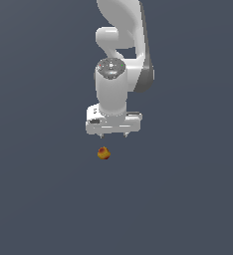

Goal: Pick up the object and move it to a goal position.

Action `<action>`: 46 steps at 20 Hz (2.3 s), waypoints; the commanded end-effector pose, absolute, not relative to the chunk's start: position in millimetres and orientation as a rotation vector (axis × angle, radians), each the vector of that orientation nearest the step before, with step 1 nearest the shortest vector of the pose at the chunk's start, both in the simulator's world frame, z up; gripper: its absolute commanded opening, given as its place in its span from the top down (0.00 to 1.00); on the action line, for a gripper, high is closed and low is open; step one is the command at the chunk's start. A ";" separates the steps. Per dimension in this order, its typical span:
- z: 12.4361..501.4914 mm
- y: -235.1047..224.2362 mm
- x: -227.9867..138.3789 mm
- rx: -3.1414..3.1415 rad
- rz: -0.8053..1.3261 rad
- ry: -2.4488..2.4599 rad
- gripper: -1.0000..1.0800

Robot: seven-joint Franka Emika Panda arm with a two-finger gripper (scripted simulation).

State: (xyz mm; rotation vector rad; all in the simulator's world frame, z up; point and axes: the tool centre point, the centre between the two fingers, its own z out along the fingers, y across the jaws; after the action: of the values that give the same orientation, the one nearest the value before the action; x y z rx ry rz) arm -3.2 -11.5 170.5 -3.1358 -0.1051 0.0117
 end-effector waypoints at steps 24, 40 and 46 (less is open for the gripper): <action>85.9 -61.3 7.3 -3.048 0.000 -0.760 0.04; 44.3 -62.3 5.9 -3.045 0.000 -0.773 0.04; 33.8 -62.3 7.2 -3.045 0.000 -0.775 0.04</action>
State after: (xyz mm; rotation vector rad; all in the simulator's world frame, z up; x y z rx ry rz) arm 6.2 -62.2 34.7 -3.0440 -0.7743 0.0025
